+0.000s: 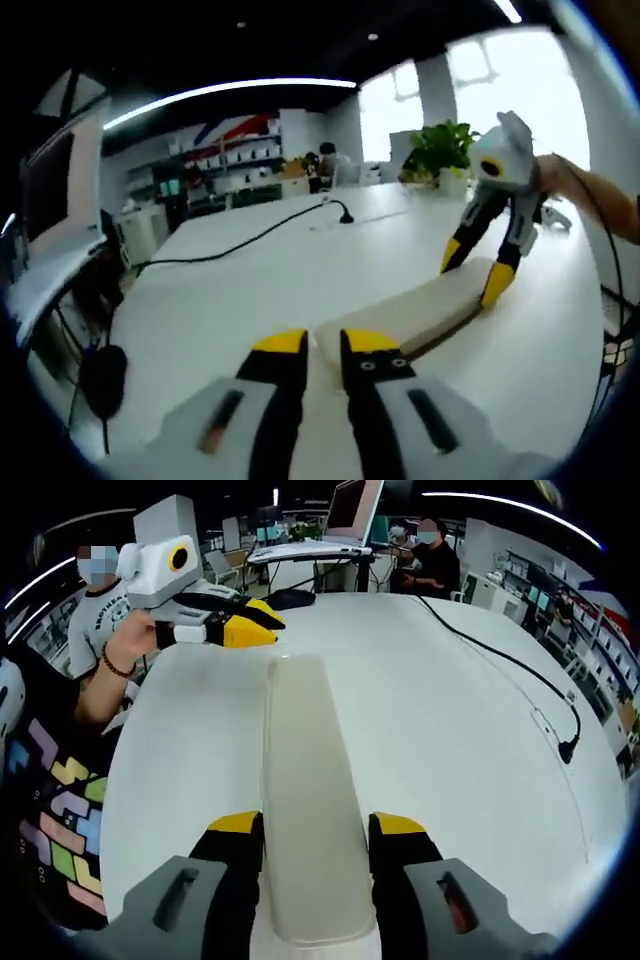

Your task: Arrange the utensils inside the cutlery case until each visible utensil rests in its matching compartment.

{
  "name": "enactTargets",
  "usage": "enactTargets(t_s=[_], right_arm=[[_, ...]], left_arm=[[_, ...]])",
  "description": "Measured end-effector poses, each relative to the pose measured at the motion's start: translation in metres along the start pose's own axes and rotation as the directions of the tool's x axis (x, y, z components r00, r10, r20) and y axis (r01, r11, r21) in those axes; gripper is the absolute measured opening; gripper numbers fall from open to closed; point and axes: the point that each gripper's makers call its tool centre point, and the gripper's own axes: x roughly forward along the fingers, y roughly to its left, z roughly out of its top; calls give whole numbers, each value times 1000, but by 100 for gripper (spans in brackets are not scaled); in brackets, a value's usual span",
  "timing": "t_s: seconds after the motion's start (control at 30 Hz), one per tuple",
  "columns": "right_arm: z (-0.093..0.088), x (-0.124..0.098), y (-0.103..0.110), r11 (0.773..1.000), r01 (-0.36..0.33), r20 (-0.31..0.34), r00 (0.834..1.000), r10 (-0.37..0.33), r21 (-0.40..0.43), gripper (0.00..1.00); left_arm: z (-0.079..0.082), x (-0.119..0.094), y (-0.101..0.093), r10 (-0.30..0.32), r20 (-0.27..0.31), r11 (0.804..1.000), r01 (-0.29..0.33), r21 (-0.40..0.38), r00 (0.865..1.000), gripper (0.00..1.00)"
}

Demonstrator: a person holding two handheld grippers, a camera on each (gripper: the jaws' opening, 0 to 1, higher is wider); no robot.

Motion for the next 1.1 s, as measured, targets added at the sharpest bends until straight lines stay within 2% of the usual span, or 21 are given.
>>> enactTargets(t_s=[0.13, 0.2, 0.3, 0.5, 0.57, 0.73, 0.8, 0.9, 1.03, 1.1], right_arm=[[-1, -9, -2, 1000, 20, -6, 1000, -20, -12, 42], [-2, -13, -3, 1000, 25, -8, 1000, -25, -9, 42], [-6, -19, -3, 999, 42, -22, 999, -42, -16, 41], [-12, -32, -3, 998, 57, -52, 997, -58, -29, 32], [-16, -35, -5, 997, 71, -78, 994, -73, -29, 27], [-21, -38, -3, 997, 67, -101, 992, -70, -29, 25], [-27, -39, -4, 997, 71, -136, 988, -75, -36, 25], [-30, -40, -7, 996, 80, -151, 985, -83, -24, 24], [-32, -42, -6, 996, 80, -173, 981, -84, -32, 24], [-32, -42, -6, 996, 78, -184, 979, -83, -37, 24]], left_arm=[[8, 4, -7, -37, -36, 996, 40, 82, 999, 13], [6, 8, -13, -74, -74, 989, 83, 120, 994, 12], [1, 14, -14, -89, -135, 978, 113, 177, 987, 11], [-12, 23, -20, -127, -249, 942, 196, 273, 960, 10], [-12, 25, -22, -124, -255, 934, 199, 297, 959, 10], [-11, 27, -22, -138, -261, 929, 216, 299, 956, 10], [-12, 28, -23, -140, -274, 925, 224, 306, 951, 10], [-14, 28, -25, -149, -303, 914, 248, 321, 941, 10], [-15, 27, -28, -173, -376, 872, 319, 371, 910, 10], [-14, 29, -30, -172, -399, 852, 339, 399, 901, 10]])
